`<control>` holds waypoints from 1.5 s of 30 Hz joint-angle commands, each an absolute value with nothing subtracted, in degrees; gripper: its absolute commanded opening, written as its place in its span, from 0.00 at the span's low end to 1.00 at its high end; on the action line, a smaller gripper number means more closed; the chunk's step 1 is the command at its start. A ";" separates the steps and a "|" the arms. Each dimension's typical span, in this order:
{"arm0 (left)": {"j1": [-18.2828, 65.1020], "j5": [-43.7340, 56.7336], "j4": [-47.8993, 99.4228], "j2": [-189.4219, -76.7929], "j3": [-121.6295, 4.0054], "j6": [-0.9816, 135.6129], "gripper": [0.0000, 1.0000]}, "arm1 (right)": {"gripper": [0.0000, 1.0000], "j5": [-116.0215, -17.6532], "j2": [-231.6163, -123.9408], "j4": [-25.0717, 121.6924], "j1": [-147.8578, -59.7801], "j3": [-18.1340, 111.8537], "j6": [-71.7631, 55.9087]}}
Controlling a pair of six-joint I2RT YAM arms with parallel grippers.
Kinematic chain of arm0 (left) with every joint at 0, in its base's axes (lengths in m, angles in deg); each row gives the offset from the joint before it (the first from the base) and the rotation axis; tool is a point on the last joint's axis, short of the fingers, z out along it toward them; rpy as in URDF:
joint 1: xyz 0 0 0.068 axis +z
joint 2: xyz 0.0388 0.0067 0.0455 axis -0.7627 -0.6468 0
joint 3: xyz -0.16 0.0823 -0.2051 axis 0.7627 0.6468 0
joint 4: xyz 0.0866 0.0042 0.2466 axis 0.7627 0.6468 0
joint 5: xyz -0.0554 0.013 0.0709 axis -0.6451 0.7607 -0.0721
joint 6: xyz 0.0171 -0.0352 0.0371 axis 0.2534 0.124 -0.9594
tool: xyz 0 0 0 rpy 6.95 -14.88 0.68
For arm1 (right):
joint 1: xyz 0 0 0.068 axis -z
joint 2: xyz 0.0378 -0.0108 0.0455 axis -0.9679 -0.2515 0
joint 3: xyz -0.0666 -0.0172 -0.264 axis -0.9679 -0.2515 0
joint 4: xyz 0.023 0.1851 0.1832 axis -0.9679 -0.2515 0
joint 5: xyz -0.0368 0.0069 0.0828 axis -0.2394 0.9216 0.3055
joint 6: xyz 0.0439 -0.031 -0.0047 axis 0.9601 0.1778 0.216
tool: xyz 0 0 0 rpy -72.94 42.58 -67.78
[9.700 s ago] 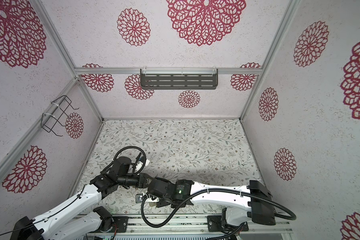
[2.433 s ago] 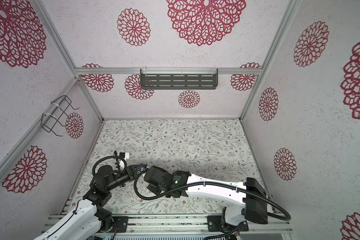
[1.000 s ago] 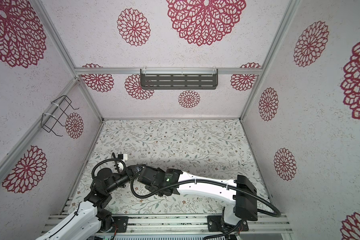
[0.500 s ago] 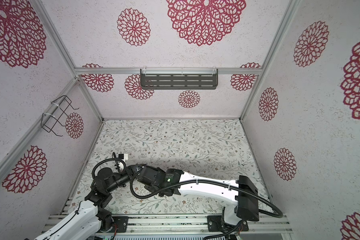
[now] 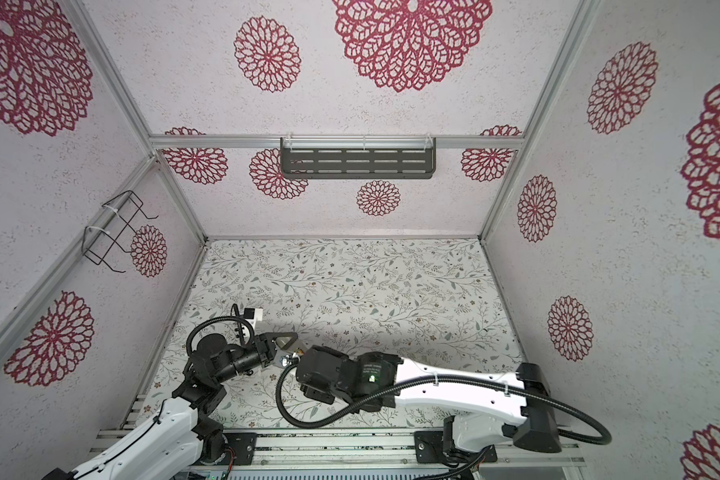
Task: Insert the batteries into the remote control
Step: 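Push the seated batteries flat with the right gripper fingertips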
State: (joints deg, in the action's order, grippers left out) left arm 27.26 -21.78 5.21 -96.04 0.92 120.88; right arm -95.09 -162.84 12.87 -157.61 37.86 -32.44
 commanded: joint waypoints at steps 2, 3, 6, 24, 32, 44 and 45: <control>27.20 -27.85 2.26 -95.99 -1.19 121.08 0.00 | 0.50 -87.03 -153.29 16.97 -158.04 32.66 -44.05; 27.13 -28.43 3.09 -95.88 -1.65 120.62 0.00 | 0.50 -86.59 -152.10 16.52 -158.05 31.96 -45.39; 26.86 -29.84 6.16 -95.70 -2.84 119.02 0.00 | 0.47 -86.07 -151.08 15.38 -158.05 31.40 -48.53; 23.18 -32.21 9.06 -96.28 -4.05 117.57 0.00 | 0.27 -82.69 -159.73 15.69 -155.89 36.46 -57.60; 22.76 -32.12 9.27 -95.71 -3.99 117.46 0.00 | 0.23 -82.09 -161.89 14.21 -154.15 37.01 -58.06; 22.73 -31.87 9.43 -95.75 -3.96 117.19 0.00 | 0.23 -79.62 -162.76 12.66 -152.67 37.06 -57.80; 22.78 -31.85 9.50 -95.70 -3.98 117.18 0.00 | 0.23 -79.60 -162.94 12.66 -152.52 37.02 -57.92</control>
State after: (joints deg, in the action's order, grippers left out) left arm 23.07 -31.39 10.23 -96.33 -2.58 118.15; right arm -80.64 -162.64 13.66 -152.86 35.19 -57.18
